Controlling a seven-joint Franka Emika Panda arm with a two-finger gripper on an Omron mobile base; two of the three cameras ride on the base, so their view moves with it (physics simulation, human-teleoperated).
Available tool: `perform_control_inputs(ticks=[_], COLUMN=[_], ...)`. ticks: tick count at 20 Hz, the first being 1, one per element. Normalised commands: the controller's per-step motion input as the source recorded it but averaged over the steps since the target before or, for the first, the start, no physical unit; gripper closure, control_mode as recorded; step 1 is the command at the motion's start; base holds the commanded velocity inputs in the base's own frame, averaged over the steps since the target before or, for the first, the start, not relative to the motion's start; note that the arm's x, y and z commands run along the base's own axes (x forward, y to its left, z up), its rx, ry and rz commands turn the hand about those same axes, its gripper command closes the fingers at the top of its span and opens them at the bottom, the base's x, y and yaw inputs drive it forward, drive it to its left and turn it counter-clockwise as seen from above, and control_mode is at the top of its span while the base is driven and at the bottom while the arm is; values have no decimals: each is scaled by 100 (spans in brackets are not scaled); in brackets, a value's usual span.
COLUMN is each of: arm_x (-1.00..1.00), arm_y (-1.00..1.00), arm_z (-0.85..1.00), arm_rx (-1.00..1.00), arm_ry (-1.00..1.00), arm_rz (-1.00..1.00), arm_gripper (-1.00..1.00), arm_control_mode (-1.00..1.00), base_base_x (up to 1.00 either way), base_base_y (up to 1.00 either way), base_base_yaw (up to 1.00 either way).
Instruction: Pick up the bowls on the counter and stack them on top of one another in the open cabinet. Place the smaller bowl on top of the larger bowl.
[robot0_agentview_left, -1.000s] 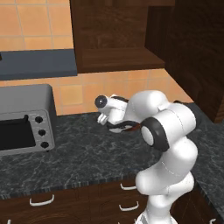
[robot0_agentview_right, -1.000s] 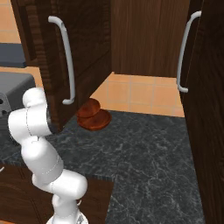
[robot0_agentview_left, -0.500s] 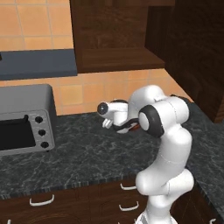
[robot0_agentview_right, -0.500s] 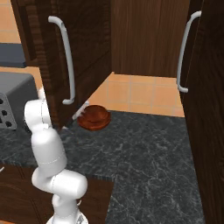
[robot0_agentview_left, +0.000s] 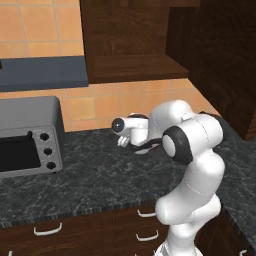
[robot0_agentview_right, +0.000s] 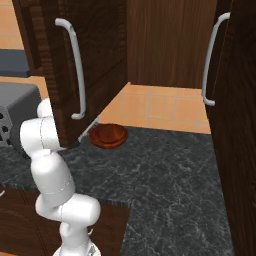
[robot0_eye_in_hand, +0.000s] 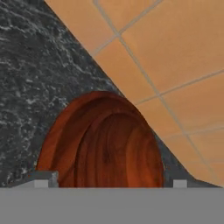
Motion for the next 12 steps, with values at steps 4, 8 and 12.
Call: perform_control_inputs(ticks=[4, 8, 12], arm_x=[-64, -24, 8], arm_y=[20, 2, 0], arm_z=[49, 4, -9], arm_rx=[0, -11, -1], arm_ry=[13, 35, 3], arm_rz=[-3, 0, 0], arm_gripper=[-100, -100, -100], arm_control_mode=[-100, -100, -100], base_base_x=[0, 0, 0], base_base_y=[0, 0, 0], base_base_yaw=[0, 0, 0])
